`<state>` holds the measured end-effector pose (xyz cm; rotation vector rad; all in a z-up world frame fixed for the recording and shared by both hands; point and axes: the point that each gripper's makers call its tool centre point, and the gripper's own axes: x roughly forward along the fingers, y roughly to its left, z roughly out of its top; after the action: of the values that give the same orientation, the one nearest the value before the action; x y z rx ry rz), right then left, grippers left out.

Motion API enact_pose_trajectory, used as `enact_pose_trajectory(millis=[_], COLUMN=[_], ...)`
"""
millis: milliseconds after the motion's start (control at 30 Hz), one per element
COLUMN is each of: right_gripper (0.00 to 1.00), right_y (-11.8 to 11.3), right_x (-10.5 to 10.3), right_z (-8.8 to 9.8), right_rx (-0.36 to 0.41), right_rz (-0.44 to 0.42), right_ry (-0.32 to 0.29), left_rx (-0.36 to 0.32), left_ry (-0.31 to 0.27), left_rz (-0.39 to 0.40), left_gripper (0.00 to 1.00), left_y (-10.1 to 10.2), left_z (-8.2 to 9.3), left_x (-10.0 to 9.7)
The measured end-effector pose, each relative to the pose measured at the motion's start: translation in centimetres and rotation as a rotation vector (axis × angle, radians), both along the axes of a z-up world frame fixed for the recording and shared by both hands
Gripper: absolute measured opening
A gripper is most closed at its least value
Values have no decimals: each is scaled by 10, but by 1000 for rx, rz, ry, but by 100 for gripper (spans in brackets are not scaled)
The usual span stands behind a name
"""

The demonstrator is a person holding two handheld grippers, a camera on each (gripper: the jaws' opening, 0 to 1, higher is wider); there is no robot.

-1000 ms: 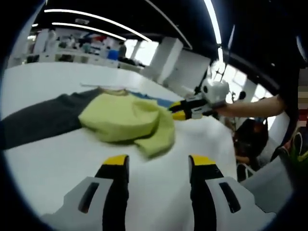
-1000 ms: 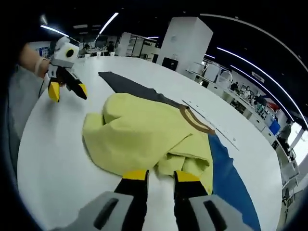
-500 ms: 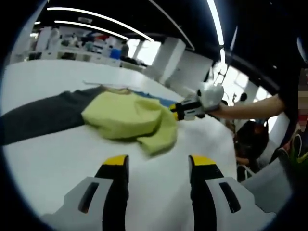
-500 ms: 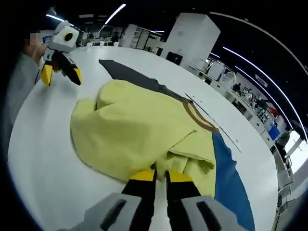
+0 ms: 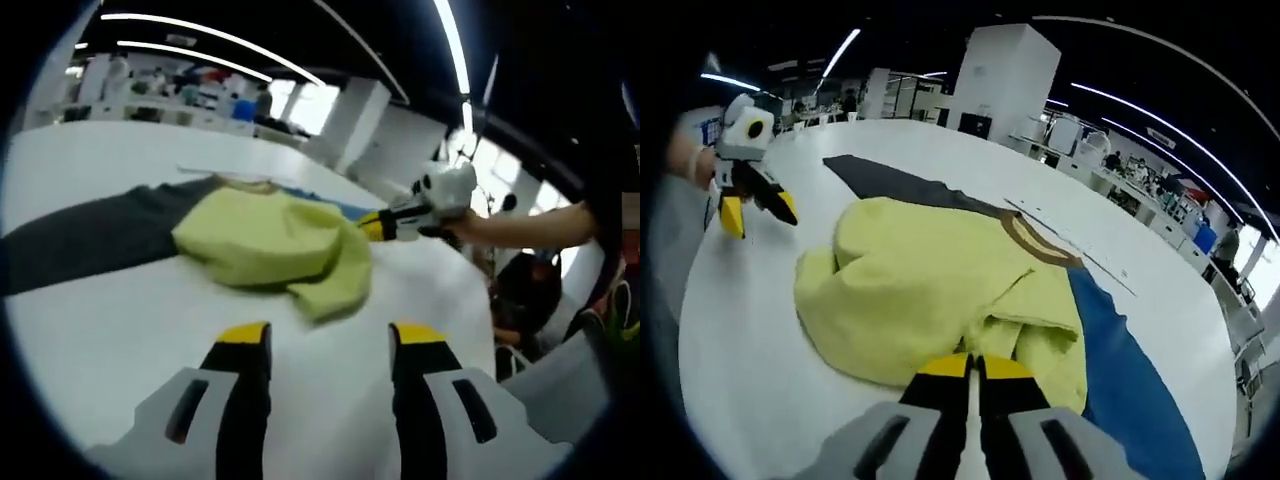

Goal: Fold the garment on the visible template until the final outline fits inside the template.

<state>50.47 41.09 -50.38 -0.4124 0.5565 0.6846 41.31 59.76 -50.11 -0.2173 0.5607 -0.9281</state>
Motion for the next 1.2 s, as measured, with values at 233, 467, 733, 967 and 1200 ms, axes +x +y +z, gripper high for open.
enact_pose_trajectory(millis=[233, 467, 733, 967, 1200], right_gripper=[0, 0, 0, 0, 0], right_y=[-6, -22, -38, -36, -34], right_x=[-19, -38, -50, -51, -49], right_z=[35, 45, 38, 33, 32], right_rx=[77, 96, 92, 83, 78], right_rz=[-26, -53, -82, -80, -72], right_ry=[-12, -12, 6, 9, 9], left_rx=[14, 45, 67, 68, 6], left_ry=[17, 25, 12, 33, 43], left_rz=[-7, -25, -29, 15, 32], left_gripper=[38, 33, 20, 1, 0], left_y=[-10, -20, -23, -19, -23], left_z=[-8, -21, -26, -29, 0], left_x=[1, 9, 16, 26, 27])
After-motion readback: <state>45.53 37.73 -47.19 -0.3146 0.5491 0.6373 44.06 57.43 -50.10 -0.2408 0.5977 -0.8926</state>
